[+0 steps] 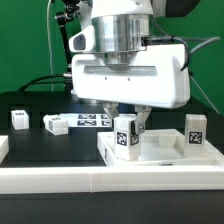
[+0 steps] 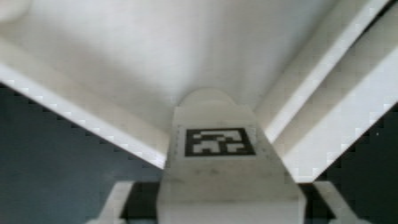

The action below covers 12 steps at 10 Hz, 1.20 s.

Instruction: Assemble square table

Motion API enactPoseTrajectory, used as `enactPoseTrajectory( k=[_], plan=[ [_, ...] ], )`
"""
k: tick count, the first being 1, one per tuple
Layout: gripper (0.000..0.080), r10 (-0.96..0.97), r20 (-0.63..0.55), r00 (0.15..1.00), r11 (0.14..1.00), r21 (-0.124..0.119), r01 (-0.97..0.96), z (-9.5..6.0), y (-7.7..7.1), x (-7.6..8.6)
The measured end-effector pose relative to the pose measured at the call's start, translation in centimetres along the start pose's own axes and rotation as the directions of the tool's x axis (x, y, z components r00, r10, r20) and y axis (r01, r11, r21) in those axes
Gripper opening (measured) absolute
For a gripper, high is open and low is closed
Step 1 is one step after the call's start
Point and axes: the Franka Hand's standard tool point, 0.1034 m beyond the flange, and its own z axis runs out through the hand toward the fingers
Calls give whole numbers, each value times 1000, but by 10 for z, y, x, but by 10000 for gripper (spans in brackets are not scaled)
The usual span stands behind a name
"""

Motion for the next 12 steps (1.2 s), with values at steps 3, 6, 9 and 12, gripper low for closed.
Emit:
enactPoseTrajectory(
  k=[3,6,9,12],
  plan=[
    [290,155,13,988,988,12,-155,0,0,0],
    [449,170,19,985,985,15,-170,1,0,0],
    [634,-37,20,999,999,11,37,-1,-1,0],
    [649,-367,8,930,930,15,367,-2,-1,3]
  ],
)
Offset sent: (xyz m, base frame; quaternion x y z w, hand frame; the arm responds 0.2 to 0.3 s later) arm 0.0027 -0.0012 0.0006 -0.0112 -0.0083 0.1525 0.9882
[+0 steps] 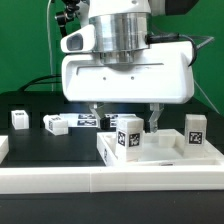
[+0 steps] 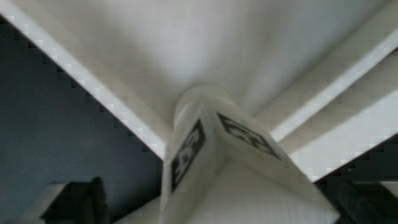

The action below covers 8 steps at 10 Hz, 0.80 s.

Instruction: Assemble square table

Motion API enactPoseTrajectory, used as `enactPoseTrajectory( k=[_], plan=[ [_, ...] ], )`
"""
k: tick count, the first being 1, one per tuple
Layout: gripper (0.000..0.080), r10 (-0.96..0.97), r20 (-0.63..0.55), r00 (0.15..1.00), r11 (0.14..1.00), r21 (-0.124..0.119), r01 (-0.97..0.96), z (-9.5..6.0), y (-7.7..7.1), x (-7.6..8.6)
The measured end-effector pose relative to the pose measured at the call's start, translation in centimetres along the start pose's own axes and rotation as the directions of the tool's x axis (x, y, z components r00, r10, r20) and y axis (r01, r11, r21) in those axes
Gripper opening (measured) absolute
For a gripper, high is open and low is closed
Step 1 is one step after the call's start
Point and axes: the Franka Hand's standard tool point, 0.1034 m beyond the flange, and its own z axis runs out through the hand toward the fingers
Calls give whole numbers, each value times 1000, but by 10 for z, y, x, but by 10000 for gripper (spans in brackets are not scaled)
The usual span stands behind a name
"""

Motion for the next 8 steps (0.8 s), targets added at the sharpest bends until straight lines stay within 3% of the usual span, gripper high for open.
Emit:
enactPoseTrajectory(
  k=[3,4,8],
  plan=[
    [649,-222,0,975,975,-5,222,0,0,0],
    [649,-342,2,940,939,-28,342,0,-1,-1],
    [649,-613,12,790,789,-48,613,1,-5,-3]
  ],
)
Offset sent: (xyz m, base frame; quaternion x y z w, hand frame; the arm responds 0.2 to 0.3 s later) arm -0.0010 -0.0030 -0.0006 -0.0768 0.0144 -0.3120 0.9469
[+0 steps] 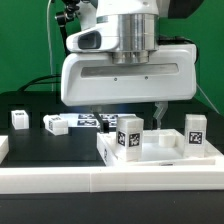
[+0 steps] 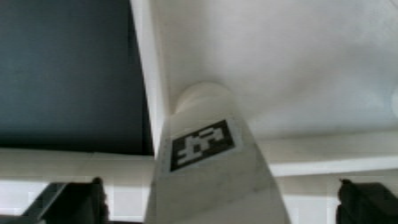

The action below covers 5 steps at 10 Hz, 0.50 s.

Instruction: Assemble square table

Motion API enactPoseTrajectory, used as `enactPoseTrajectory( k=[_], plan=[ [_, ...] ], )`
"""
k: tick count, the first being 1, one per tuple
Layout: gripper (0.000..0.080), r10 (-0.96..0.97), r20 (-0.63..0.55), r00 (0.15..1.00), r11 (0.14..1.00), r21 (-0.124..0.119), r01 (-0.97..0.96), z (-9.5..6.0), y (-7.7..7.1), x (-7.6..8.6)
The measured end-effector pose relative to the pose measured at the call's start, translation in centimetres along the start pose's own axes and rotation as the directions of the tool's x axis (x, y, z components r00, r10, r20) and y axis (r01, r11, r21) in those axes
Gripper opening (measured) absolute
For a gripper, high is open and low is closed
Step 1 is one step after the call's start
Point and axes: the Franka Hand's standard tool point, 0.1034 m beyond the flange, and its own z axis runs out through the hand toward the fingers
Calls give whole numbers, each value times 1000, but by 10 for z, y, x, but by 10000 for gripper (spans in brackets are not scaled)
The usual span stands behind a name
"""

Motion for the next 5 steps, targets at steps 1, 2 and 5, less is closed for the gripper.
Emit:
enactPoseTrajectory(
  k=[1,2,5],
  plan=[
    [649,-92,-1,996,996,-2,92,-1,1,1],
    [649,-157,1,988,988,-5,157,-1,1,1],
    [522,-188,1,982,982,-5,188,0,2,0]
  ],
)
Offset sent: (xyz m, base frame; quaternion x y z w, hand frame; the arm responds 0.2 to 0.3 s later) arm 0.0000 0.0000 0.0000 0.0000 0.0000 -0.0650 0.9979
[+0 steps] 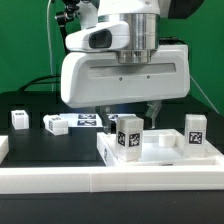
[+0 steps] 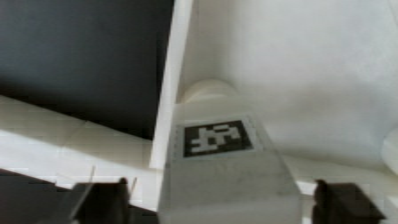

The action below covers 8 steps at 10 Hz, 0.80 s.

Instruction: Assemble square table

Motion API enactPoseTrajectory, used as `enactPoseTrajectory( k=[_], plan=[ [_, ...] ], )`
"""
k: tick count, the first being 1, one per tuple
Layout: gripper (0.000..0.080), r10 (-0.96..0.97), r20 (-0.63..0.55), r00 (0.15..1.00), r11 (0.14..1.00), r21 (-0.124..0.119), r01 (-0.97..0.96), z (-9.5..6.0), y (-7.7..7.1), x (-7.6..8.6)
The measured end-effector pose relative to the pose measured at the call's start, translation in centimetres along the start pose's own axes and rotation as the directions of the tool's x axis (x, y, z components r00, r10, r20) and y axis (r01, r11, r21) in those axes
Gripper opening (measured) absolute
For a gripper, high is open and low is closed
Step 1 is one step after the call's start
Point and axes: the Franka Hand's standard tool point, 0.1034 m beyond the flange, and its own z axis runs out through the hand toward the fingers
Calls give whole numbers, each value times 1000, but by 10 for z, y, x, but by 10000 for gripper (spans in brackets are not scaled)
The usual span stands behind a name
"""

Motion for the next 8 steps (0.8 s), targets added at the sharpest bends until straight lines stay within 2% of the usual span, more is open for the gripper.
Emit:
enactPoseTrajectory(
  k=[1,2,4,7,8],
  plan=[
    [383,0,0,1000,1000,0,0,0,0,0],
    [288,7,0,1000,1000,0,-7,0,0,0],
    [289,25,0,1000,1000,1,-25,0,0,0],
    [289,189,-1,982,982,3,-189,0,0,0],
    [289,306,-7,952,952,9,-306,0,1,0]
  ],
)
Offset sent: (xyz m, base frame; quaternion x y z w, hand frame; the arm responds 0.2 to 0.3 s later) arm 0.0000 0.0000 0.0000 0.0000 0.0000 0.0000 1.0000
